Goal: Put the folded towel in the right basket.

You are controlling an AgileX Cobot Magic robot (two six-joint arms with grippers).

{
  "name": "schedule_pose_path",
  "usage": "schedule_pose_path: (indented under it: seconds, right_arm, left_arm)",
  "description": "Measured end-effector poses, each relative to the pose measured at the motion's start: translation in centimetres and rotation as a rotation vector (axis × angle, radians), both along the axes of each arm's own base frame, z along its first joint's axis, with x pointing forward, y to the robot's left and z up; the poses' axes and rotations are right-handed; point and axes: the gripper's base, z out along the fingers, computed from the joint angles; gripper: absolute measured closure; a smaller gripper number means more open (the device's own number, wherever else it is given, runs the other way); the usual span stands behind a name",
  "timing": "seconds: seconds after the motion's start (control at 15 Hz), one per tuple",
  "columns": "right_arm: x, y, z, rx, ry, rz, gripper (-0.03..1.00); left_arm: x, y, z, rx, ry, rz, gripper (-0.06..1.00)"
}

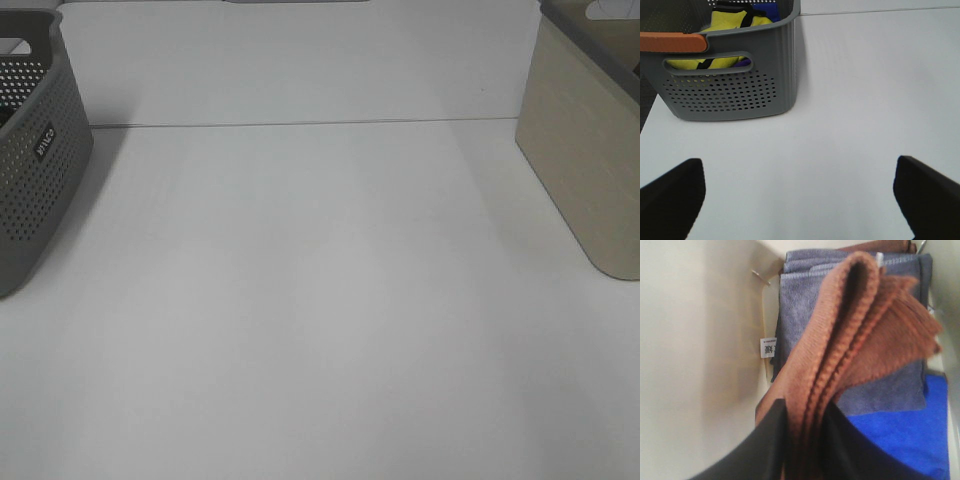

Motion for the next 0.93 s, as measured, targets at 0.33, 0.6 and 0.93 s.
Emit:
schedule_pose_path:
  seconds: [0.33,0.6,0.93]
  right_arm:
    - [-0.3,-0.1,0.5,0.022,0.014,-0.081,0.35]
    - [-1.2,2.4,4.4,0.056,-0.077,-0.038,0.35]
    - [-3.1,10.7,9.7,-0.032,-0.162,0.092,0.35]
  left_arm:
    - [0.0,0.0,0.0,0.000,0.000,0.000,-0.03]
    - [0.0,0.0,0.0,0.000,0.000,0.000,-0.03]
    - [0.0,0.0,0.0,0.000,0.000,0.000,-0.03]
